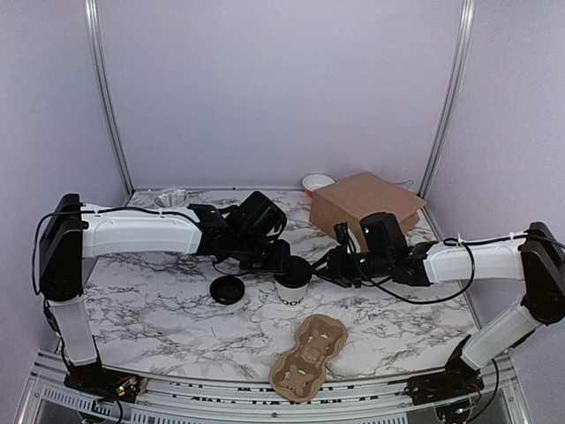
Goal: Pack the takeout coffee
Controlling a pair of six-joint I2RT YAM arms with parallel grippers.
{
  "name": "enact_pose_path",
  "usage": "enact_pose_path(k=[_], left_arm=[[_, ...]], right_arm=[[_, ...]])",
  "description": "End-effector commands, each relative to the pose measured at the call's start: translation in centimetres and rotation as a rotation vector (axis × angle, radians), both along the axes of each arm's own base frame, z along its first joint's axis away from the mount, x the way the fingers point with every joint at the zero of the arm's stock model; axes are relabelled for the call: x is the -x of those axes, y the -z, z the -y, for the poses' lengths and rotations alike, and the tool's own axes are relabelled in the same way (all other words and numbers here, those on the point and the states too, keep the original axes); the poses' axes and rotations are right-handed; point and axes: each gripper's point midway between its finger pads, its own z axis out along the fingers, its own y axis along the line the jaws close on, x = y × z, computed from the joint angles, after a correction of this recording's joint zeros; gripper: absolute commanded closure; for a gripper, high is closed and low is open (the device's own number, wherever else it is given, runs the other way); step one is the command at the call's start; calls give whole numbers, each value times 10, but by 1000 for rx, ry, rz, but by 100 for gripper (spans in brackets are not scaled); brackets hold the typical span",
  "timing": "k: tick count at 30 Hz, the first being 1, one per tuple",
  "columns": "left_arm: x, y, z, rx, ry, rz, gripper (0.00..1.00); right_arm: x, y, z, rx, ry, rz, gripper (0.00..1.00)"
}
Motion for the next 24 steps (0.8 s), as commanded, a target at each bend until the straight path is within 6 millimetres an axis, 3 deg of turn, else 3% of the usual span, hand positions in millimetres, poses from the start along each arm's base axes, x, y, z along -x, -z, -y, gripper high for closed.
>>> enact_pose_path(k=[1,8,24], left_arm=[[7,12,-3,-26,16,-18,50],[7,9,-1,-19,26,-14,50],[8,14,0,-26,29,-23,50]], right_arm=[[-21,-43,-5,-59,20,91,68],[-37,-37,1,-56,43,87,68],[-31,-2,-4,-46,10,13,69]])
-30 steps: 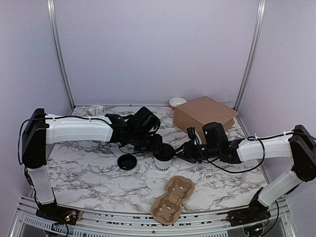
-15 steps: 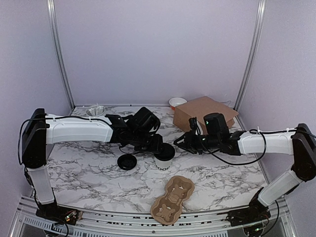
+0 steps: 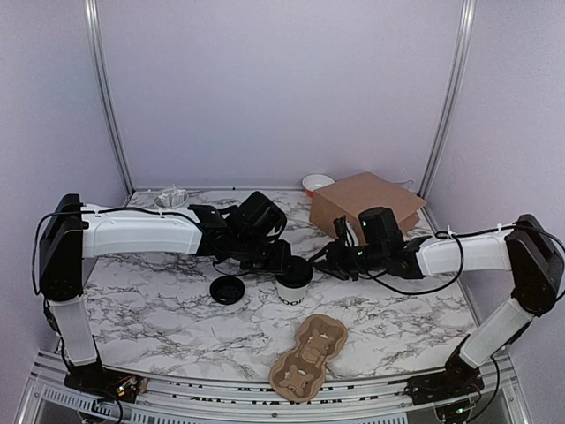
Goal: Pack the takeout coffee
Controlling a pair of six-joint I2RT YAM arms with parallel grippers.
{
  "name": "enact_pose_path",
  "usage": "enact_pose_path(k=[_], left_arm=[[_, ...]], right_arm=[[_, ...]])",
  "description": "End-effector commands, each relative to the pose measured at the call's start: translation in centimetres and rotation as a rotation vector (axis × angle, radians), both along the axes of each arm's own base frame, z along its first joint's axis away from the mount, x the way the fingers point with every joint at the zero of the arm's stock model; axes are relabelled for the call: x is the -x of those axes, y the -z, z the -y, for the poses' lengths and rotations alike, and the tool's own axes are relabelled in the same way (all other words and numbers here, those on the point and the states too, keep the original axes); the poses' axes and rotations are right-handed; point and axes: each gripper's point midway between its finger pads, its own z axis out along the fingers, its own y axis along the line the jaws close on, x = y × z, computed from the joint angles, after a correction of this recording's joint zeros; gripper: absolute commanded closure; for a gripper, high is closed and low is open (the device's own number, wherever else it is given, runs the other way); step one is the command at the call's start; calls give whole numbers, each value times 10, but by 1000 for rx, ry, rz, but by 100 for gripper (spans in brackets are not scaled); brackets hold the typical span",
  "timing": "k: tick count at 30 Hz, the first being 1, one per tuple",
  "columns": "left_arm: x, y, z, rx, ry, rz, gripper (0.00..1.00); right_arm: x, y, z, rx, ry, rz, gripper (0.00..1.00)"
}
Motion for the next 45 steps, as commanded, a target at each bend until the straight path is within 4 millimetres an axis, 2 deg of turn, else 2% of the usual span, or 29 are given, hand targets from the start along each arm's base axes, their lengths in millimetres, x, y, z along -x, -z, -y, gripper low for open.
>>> enact_pose_path(k=[1,9,13,17,25,29,32,41,45], left_arm=[[9,14,-2,-34,24,-28,50],[10,17,-2,-39,25,-30,50],[10,18,-3,-40,23,-32,50],[10,18,-3,-39,23,-32,50],[11,17,-5,-37,20,-30,50],[10,16,-5,-33,13,-28,50],[10,16,-5,-31,13,-27,50],[11,15,-4,-29,15,-27,50],[11,16,-4,-30,19,-30,50]], right_arm=[[-1,0,-5,-19,-20,11,69],[13,37,-2,102,-40,-36,70],[17,46,3,150,-30,-43,71],[13,31,4,134,-13,-8,71],[7,-33,-4,4,-10,122,64],[9,-49,-2,-29,-11,156,62],[18,-47,-1,-42,-27,137,61],[59,-19,-7,-73,-85,43,64],[62,-13,-10,-83,-92,26,65]])
